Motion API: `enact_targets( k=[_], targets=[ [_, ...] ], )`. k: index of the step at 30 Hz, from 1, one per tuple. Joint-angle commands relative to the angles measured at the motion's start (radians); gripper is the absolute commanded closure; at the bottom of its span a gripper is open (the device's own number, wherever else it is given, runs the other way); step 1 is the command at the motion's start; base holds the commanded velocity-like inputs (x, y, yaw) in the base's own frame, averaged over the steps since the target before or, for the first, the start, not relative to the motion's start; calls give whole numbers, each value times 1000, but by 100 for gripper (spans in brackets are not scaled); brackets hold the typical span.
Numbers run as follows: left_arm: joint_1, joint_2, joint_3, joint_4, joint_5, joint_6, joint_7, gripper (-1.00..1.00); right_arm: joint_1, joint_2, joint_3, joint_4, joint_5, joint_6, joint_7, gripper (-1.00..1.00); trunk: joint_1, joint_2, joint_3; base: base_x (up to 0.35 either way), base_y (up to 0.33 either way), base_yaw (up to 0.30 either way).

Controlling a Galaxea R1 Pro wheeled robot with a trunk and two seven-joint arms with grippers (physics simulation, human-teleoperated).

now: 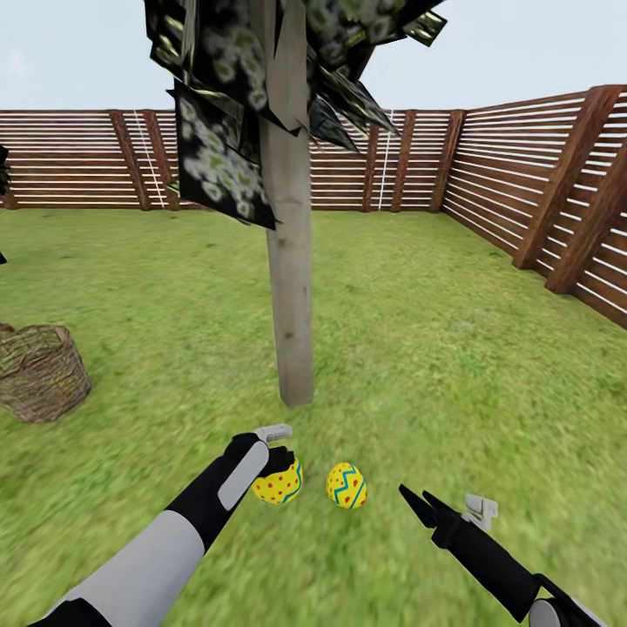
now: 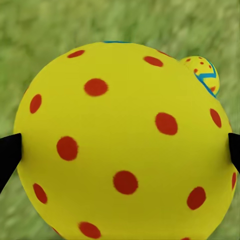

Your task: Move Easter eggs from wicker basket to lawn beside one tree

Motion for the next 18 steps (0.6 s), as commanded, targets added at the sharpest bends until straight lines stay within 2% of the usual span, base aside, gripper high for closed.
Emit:
enact_targets(
  k=[1,13,18],
  targets=[
    [-1,0,-4,-1,10,0,11,100,0,1,-2,-1,-6,7,1,-100,4,-8,-4,0,0,0],
    [-1,-1,-5,-1,10,0,11,100,-2,1,-2,-1,-5,7,0,-100,50,-92,-42,0,0,0],
    [-1,-1,-5,-1,10,0,11,100,-3,1,-2,-1,-6,8,-29,-100,69,-127,-57,0,0,0]
  ],
)
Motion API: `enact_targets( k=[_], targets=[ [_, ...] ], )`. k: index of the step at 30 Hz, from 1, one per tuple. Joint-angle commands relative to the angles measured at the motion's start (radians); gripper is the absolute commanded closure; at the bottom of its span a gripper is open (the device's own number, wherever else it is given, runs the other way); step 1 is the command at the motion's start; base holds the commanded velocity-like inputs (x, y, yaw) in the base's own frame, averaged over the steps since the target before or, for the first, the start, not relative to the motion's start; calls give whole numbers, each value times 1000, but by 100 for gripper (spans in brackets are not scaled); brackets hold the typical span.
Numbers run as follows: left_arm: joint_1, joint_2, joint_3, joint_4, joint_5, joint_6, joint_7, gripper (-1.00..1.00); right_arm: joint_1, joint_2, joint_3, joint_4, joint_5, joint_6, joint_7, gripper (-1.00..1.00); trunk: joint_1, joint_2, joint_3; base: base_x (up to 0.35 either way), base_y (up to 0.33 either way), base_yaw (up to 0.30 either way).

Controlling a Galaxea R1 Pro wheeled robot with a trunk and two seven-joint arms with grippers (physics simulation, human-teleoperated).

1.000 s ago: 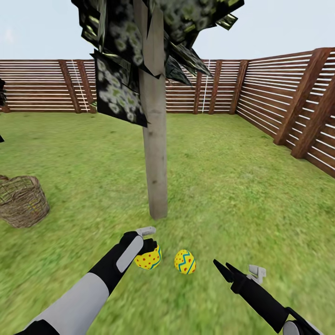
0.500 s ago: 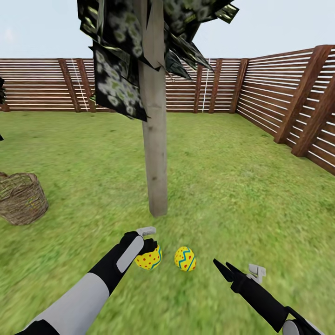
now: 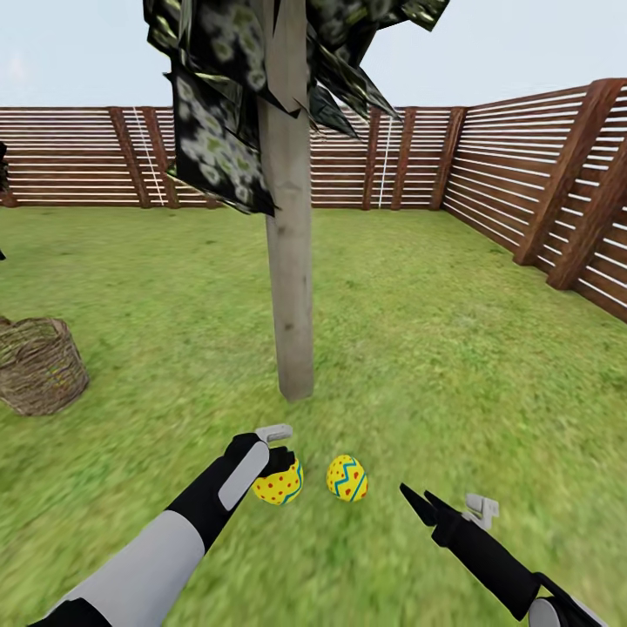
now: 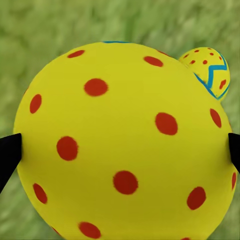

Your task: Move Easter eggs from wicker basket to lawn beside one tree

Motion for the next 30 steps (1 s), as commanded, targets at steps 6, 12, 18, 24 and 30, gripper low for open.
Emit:
enact_targets(
  k=[6,12,18,24,30],
  targets=[
    [-1,0,-3,-1,10,0,11,100,-1,1,-1,-1,-7,7,-5,-100,23,-43,-20,0,0,0],
    [-1,-1,-3,-1,10,0,11,100,-1,1,-2,-1,-7,7,-5,-100,46,-85,-38,0,0,0],
    [-1,-1,-3,-2,10,0,11,100,-1,1,-2,-1,-6,7,-5,-100,57,-106,-48,0,0,0],
    [-1,-2,-3,0,11,1,11,100,-1,1,-2,-1,-6,8,-5,-100,57,-106,-48,81,0,0],
    [-1,-2,-3,-1,11,2,11,100,-1,1,-2,-1,-6,8,-5,-100,57,-106,-48,296,0,0]
  ],
)
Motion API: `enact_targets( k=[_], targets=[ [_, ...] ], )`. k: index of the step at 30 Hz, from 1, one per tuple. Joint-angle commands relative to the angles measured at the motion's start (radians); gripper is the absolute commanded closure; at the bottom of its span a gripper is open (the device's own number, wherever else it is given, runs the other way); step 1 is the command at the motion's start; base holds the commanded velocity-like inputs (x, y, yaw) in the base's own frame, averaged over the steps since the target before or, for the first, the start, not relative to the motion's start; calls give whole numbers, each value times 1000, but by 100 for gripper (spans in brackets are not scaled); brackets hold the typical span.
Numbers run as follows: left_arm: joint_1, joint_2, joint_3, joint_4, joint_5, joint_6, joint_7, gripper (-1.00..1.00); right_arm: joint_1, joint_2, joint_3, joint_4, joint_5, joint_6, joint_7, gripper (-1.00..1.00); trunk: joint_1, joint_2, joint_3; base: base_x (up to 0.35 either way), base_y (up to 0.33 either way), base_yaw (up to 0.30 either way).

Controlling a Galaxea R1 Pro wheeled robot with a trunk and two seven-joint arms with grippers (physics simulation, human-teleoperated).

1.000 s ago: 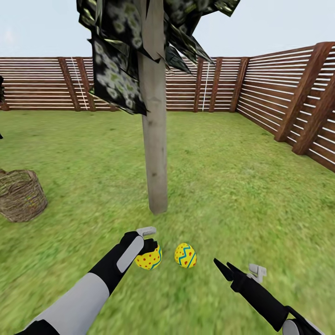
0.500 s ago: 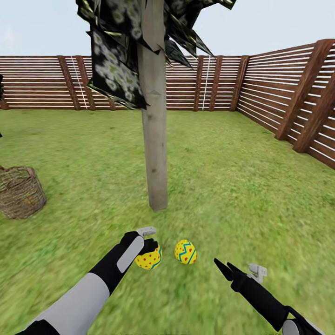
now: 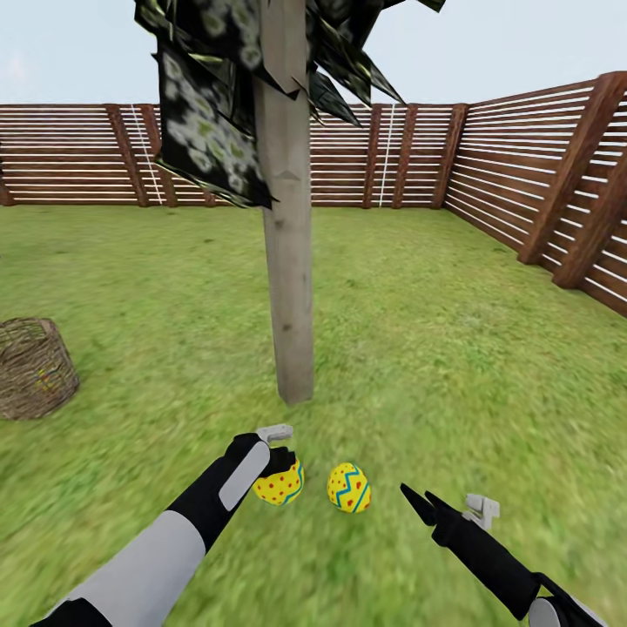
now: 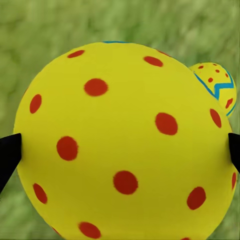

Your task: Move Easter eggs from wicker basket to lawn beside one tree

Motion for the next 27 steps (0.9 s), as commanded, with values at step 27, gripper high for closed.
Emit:
enact_targets(
  k=[27],
  targets=[
    [0,4,-3,-4,9,-30,11,100,1,1,-3,-1,-8,3,2,-100,46,-84,-38,50,0,0]
  ],
)
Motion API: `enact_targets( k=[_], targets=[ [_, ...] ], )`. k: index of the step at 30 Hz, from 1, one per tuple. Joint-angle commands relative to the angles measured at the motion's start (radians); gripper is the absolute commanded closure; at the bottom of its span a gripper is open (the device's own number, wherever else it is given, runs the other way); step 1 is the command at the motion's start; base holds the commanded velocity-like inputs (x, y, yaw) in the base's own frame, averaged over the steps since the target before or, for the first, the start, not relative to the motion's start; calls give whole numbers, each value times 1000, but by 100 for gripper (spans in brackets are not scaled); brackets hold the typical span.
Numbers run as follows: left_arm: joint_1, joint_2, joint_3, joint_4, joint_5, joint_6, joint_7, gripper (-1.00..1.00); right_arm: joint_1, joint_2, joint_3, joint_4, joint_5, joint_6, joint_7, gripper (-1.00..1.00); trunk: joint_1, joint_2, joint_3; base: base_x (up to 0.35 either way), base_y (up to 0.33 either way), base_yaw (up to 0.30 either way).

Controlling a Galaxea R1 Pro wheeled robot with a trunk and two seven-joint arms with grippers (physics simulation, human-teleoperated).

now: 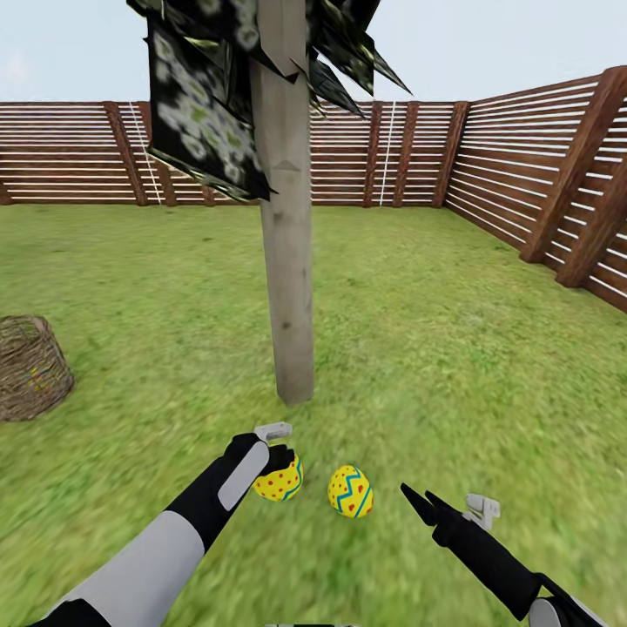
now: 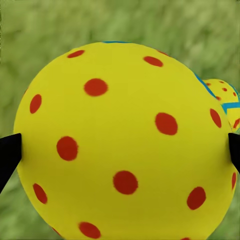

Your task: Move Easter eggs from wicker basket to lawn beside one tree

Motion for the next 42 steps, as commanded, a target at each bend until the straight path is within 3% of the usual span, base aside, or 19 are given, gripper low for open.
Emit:
enact_targets(
  k=[1,4,11,38,42],
  targets=[
    [-1,1,-3,-1,10,-2,10,100,0,1,-1,-1,-6,8,1,-100,4,-8,-4,0,0,0],
    [0,1,-3,-1,11,-4,10,100,-1,1,1,-1,-7,9,1,-100,15,-28,-13,0,0,0],
    [0,1,-3,-1,11,-4,10,100,0,1,1,-1,-7,8,1,-100,15,-28,-13,0,0,0],
    [0,1,-4,-1,10,-9,12,100,0,1,1,-1,-5,8,1,-100,26,-34,-110,0,0,0],
    [0,2,-17,-1,10,-18,12,100,0,1,1,-1,-5,9,1,-100,28,-34,-126,0,0,0]
  ],
)
